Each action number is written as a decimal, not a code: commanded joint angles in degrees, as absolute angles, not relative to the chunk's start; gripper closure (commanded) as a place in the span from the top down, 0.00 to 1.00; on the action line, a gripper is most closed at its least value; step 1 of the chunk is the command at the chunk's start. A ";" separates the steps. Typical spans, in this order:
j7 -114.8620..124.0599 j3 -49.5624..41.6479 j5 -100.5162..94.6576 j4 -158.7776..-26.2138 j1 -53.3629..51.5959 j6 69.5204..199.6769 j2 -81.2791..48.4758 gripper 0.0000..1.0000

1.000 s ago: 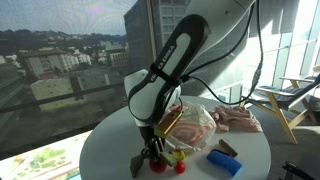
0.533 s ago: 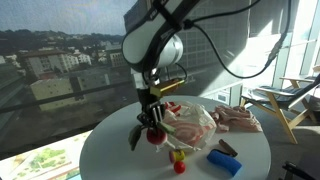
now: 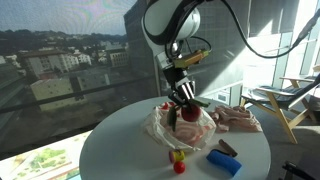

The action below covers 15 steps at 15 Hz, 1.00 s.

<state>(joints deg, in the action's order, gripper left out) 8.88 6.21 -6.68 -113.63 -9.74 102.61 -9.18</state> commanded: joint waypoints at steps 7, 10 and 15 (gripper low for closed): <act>22.73 2.38 -17.87 -111.06 -10.09 114.75 -21.97 0.03; 25.83 0.84 -17.31 -110.26 -10.16 122.87 -24.32 0.04; 28.43 -0.78 -17.32 -111.65 -10.97 135.32 -23.66 0.06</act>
<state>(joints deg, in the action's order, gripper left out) 26.67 0.13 -17.54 -111.54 -9.94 130.35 -24.58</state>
